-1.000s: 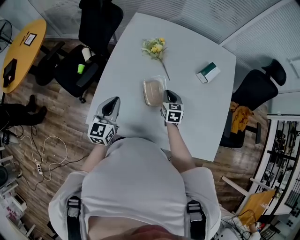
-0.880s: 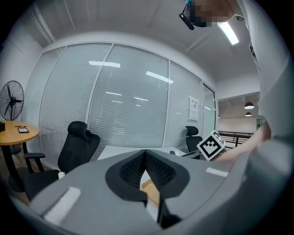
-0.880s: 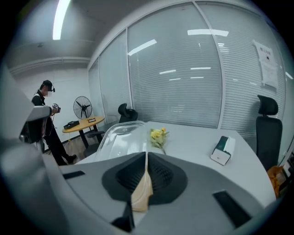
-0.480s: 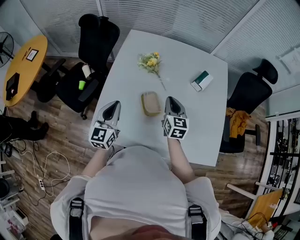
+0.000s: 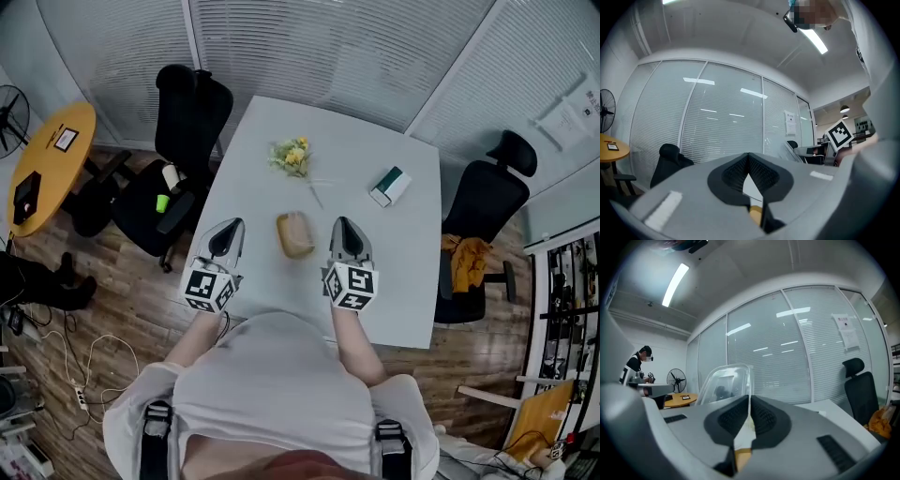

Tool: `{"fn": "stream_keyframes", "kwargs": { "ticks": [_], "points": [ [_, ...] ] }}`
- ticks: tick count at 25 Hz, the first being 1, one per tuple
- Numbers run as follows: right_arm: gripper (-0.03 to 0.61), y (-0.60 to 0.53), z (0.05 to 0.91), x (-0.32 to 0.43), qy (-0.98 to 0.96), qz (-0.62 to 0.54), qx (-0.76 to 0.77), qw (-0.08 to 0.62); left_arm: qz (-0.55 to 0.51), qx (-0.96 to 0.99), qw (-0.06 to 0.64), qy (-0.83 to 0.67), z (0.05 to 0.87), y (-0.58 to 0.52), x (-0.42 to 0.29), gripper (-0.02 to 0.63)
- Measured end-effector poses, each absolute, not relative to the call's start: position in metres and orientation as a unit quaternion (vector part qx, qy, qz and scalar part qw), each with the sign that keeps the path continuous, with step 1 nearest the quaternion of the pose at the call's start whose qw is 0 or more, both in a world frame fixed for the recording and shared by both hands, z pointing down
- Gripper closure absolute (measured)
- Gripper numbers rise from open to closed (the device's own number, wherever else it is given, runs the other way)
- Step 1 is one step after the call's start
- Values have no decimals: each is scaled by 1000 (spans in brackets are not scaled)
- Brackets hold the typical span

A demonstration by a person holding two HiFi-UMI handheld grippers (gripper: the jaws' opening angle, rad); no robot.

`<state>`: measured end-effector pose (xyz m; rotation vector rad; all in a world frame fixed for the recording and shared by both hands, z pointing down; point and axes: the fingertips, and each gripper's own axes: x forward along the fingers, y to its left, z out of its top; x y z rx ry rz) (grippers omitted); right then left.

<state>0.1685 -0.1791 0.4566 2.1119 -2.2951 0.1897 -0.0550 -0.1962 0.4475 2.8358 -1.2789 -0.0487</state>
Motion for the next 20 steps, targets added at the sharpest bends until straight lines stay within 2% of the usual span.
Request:
{"fn": "stream_keyframes", "kwargs": {
  "ticks": [9, 20],
  "points": [
    [558, -163, 437, 168, -730, 41, 683, -13, -29, 915, 2, -401, 432, -190, -47, 603],
    [558, -161, 441, 165, -732, 38, 681, -7, -35, 914, -3, -405, 429, -186, -52, 603]
  ]
}}
